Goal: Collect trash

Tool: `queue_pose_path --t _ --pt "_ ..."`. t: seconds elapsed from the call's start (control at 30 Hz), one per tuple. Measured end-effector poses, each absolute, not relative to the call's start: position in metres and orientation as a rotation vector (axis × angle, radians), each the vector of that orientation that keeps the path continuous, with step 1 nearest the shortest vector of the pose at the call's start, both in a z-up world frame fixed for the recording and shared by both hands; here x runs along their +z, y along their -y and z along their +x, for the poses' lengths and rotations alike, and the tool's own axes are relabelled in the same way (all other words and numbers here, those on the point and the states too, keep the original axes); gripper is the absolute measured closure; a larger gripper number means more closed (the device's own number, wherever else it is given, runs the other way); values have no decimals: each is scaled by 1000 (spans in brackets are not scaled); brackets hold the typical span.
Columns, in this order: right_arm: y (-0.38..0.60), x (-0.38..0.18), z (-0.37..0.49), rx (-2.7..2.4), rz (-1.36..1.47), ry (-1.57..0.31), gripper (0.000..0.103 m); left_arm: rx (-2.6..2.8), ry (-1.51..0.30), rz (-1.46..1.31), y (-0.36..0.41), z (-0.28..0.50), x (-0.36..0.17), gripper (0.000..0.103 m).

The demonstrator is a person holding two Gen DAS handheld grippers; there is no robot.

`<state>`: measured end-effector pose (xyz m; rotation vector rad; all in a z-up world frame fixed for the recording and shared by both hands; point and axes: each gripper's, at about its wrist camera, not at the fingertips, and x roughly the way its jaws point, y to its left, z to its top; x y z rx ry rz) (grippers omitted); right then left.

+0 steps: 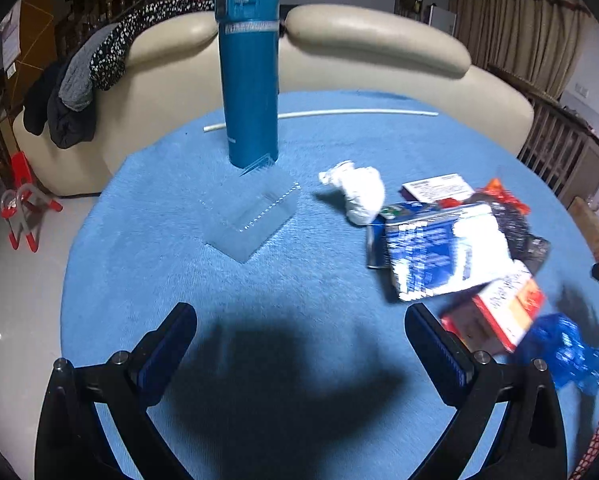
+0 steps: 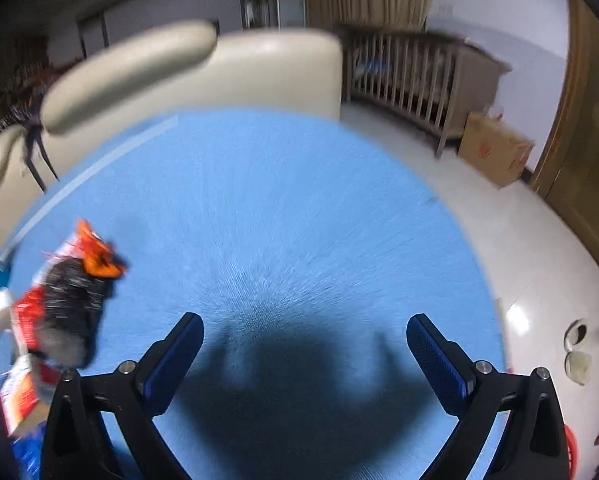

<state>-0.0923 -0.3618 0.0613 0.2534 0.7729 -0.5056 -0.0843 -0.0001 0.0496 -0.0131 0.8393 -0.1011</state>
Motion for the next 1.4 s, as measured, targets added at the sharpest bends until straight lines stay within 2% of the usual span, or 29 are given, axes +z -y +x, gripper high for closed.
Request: queue_pose_path --t 0.2,0.43,1.4 --pt "318 106 -160 -405 201 -659 0 -145 -805 -23 9 -112 64 0" --pt "260 107 -212 -295 194 -626 0 -155 -770 -18 12 -142 78 0" --pt "219 119 -277 -223 241 -568 0 -171 -667 17 12 -198 117 0"
